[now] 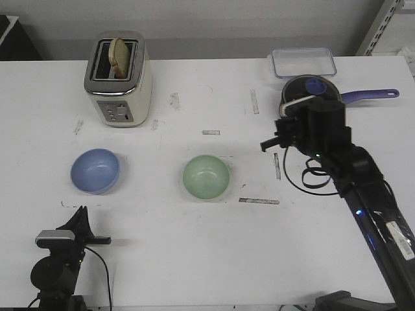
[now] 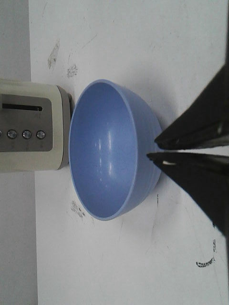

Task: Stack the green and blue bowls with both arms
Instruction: 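Release the green bowl and retract the right gripper to rest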

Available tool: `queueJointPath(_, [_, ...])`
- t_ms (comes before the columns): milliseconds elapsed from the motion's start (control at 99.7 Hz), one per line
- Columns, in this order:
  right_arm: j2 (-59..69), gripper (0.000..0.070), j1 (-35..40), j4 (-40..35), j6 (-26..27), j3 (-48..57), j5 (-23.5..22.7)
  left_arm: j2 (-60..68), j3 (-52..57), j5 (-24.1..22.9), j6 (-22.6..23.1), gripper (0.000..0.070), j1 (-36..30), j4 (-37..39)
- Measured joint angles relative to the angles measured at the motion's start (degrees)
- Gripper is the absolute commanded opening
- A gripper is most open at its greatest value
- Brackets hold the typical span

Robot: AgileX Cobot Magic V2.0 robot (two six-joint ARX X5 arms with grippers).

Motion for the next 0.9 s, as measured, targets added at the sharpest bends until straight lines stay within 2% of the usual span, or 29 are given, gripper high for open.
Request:
queueJointPath(110, [-4.83, 0.0, -5.11, -0.33, -0.55, -5.38, 1.16, 0.0, 0.0, 0.02, -0.02, 0.0002, 0.0, 0.02])
queueJointPath(221, [-11.63, 0.0, -9.18, 3.32, -0.79, -14.97, 1.36, 0.0, 0.0, 0.0, -0.02, 0.0002, 0.0, 0.02])
queueJointPath(461, [-30.62, 0.0, -9.88, 11.39, -0.87, -38.62, 6.73, 0.0, 0.0, 0.0, -0.44, 0.0002, 0.0, 0.02])
queueJointPath(692, [-49.11, 0.0, -9.92, 13.11, -0.9, -51.8, 8.7, 0.0, 0.0, -0.02, -3.8, 0.0001, 0.0, 0.31])
queueJointPath(903, [-59.69, 0.0, -9.9, 14.73, -0.9, -54.23, 8.72, 0.04, 1.31, -0.11, -12.11, 0.0001, 0.0, 0.11])
